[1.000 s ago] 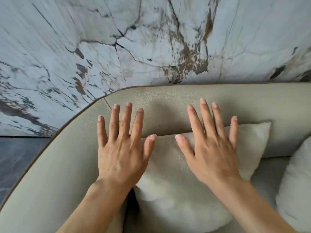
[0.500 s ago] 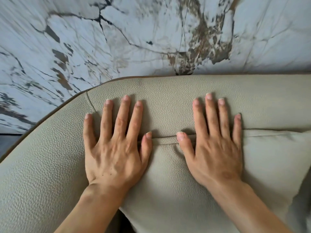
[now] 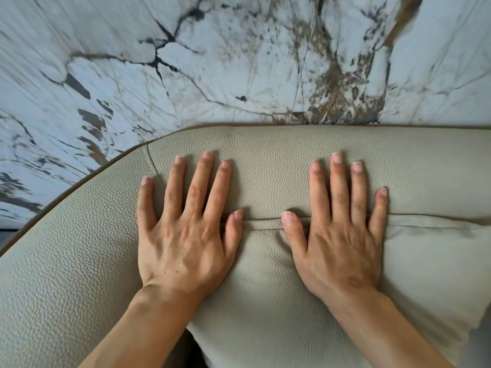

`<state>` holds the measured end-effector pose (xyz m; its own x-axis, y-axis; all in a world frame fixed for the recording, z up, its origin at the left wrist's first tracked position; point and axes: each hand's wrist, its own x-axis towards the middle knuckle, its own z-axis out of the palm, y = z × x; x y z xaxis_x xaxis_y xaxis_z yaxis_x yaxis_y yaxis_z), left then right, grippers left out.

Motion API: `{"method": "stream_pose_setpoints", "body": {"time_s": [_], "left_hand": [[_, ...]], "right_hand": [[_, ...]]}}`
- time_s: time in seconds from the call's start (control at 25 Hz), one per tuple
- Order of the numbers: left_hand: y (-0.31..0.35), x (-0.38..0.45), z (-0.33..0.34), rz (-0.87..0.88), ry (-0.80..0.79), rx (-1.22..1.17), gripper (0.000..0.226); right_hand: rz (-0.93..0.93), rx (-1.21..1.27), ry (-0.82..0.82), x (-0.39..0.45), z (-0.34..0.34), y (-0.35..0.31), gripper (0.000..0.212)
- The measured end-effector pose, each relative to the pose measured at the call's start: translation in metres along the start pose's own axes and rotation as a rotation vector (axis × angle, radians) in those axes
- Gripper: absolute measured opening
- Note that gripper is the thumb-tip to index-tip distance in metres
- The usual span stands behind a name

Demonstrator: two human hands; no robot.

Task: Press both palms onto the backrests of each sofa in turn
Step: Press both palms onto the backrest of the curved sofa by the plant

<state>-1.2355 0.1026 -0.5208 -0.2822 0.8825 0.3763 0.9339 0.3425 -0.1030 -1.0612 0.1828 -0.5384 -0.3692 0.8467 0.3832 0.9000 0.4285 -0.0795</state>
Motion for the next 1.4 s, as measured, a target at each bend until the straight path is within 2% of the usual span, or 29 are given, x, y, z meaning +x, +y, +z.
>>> {"method": "stream_pose_setpoints", "body": {"time_s": [0.2, 0.4, 0.48, 0.72, 0.96, 1.4], "left_hand": [[0.0, -0.001, -0.003, -0.011, -0.038, -0.027, 0.063], [0.002, -0.003, -0.031, -0.043, -0.23, -0.092, 0.068], [0.002, -0.012, -0.045, -0.081, -0.257, -0.141, 0.071], [0.0, -0.05, -0.124, -0.049, -0.105, -0.181, 0.066], [-0.001, -0.083, -0.226, -0.044, 0.054, -0.187, 0.068], [-0.018, -0.106, -0.48, -0.088, 0.238, -0.16, 0.068]], "right_hand": [[0.015, -0.005, -0.036, 0.0, -0.007, -0.001, 0.076], [-0.008, 0.036, -0.169, -0.005, -0.037, -0.001, 0.076], [0.008, 0.073, -0.19, -0.015, -0.053, 0.0, 0.075], [-0.007, 0.044, -0.157, -0.047, -0.135, -0.002, 0.073], [-0.028, 0.039, -0.005, -0.07, -0.247, -0.006, 0.073], [-0.056, 0.081, 0.212, -0.091, -0.515, -0.019, 0.073]]}}
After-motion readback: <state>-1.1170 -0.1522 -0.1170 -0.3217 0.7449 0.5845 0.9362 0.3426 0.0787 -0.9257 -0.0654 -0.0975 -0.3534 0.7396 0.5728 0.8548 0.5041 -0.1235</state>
